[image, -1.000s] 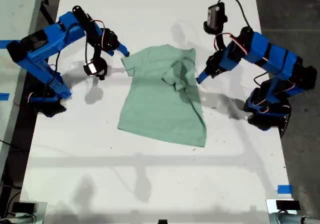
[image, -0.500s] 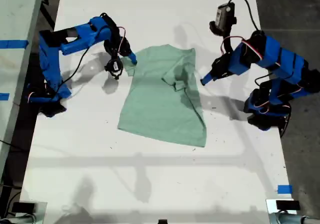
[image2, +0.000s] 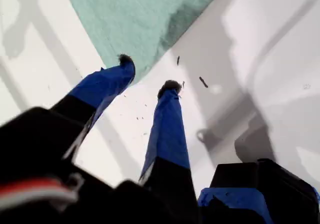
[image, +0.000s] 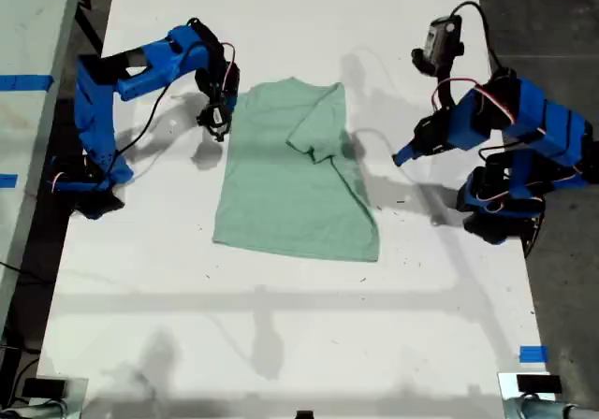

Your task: Fold tshirt

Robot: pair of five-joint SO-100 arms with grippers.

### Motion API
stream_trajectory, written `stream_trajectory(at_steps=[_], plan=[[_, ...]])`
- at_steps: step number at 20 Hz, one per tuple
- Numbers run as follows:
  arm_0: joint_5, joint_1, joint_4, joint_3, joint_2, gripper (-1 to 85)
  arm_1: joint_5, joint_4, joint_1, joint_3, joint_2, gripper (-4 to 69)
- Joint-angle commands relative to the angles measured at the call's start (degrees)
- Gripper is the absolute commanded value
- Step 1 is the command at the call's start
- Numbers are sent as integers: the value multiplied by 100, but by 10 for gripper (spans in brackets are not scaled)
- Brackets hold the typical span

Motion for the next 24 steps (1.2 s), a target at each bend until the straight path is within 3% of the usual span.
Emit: stream_trajectory(at_steps=[1, 5, 10, 15, 16, 17, 19, 21, 24], plan=[[-220, 158, 158, -9, 1301, 1, 70, -149, -35, 97, 281, 140], [-598, 439, 18, 53, 2065, 1, 79, -158, -9, 229, 352, 132], [-615, 1556, -79, -2241, 519, 1, 158, -114, -62, 281, 343, 122], [-563, 2004, -1327, -2391, -325, 9, 387, -193, -229, 404, 343, 118], [-554, 2021, -1477, -2399, -510, 71, 431, -246, -264, 439, 334, 118], [-246, 2092, -1626, -2399, -668, 250, 475, -299, -299, 466, 325, 118], [167, 2241, -1819, -2391, -809, 300, 563, -387, -360, 527, 325, 123], [290, 2408, -1802, -2382, -580, 322, 650, -457, -448, 598, 325, 191], [167, 2320, -1310, -2294, 185, 314, 791, -519, -615, 650, 325, 225]])
